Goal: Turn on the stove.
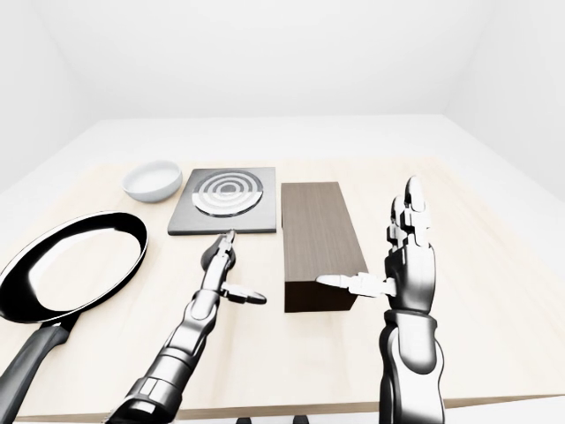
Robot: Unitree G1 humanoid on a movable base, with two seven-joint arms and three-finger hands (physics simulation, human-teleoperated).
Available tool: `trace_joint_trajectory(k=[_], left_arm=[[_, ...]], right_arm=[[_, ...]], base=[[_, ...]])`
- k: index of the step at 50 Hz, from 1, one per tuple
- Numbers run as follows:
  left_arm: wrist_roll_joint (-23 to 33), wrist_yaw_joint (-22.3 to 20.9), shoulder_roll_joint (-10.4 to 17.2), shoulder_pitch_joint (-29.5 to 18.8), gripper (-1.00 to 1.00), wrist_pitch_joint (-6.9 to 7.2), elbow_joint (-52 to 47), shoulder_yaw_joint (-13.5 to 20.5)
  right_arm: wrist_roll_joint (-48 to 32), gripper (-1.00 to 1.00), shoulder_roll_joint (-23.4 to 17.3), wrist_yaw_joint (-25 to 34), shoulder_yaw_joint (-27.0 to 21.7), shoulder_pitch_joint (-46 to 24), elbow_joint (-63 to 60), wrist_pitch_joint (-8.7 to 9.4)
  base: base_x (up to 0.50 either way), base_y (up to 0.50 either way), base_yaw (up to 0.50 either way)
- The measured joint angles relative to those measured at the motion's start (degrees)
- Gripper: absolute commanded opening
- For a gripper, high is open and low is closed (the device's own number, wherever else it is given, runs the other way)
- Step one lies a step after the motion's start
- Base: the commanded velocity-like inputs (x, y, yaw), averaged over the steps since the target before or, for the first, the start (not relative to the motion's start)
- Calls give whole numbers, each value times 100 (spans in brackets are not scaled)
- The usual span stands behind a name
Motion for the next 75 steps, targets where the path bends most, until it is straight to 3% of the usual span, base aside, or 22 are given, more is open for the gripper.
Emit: trace_joint_trajectory(k=[8,29,58,71,75], left_arm=[[-24,164,-11,-467,100,0,567,99],[-72,519,-209,-967,100,0,1210,273],[-337,468,-62,-1693,100,0,2130,269],[-416,368,-42,-1609,100,1,1970,285],[-442,282,-44,-1390,100,103,1488,257]], right_arm=[[1,100,2,-2,5,3,21,0],[6,100,6,-4,22,14,45,0],[21,100,8,11,30,11,-41,0],[17,100,12,12,51,18,7,0],[14,100,13,11,59,22,24,0]], base=[[0,0,0],[1,0,0],[0,0,0],[0,0,0],[0,0,0]])
